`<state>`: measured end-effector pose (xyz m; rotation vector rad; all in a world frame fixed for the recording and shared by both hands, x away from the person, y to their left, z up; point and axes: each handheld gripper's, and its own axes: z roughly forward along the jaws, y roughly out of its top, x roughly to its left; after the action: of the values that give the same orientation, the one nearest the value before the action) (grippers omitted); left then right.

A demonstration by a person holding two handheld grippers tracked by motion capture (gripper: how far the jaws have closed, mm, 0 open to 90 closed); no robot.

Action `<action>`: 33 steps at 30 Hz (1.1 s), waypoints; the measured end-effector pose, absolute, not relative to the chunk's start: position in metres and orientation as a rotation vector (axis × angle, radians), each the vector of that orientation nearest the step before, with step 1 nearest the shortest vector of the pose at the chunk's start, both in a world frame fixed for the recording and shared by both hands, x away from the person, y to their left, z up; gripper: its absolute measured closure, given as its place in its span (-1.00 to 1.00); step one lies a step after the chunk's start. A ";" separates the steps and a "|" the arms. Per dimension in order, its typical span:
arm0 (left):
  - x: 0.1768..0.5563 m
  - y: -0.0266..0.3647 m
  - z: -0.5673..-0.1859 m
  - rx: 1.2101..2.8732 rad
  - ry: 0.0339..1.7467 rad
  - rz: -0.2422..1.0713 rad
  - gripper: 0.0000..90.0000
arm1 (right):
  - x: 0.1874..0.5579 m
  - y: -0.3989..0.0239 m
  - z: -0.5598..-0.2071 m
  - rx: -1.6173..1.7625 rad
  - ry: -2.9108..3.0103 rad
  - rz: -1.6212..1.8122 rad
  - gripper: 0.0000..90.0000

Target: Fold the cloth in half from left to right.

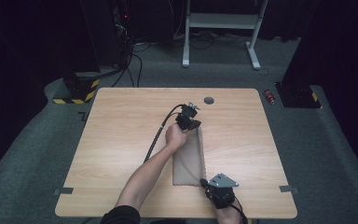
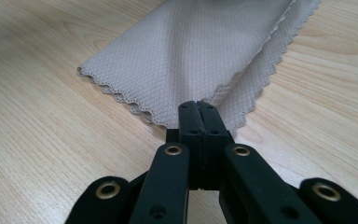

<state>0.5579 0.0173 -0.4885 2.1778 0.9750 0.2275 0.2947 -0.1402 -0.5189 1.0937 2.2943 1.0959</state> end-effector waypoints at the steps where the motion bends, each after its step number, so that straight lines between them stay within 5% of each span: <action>1: 0.558 0.016 -0.489 2.181 0.975 0.228 1.00 | 0.295 -0.141 -0.519 1.091 2.296 1.094 1.00; 9: 0.559 0.009 -0.493 2.196 0.971 0.229 0.96 | 0.296 -0.142 -0.520 1.103 2.311 1.078 0.98; 12: 0.561 0.011 -0.494 2.188 1.008 0.247 0.43 | 0.298 -0.146 -0.519 1.130 2.298 1.077 0.78; 16: 0.560 0.022 -0.488 2.155 1.048 0.279 0.17 | 0.301 -0.159 -0.513 1.185 2.222 1.093 0.66; 33: 0.533 0.076 -0.505 2.145 1.139 0.360 0.03 | 0.335 -0.137 -0.517 1.081 2.360 1.030 0.49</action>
<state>0.5331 0.0763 -0.5048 2.1448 1.1392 0.3600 0.3354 -0.1368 -0.5169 1.0810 2.3597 1.0304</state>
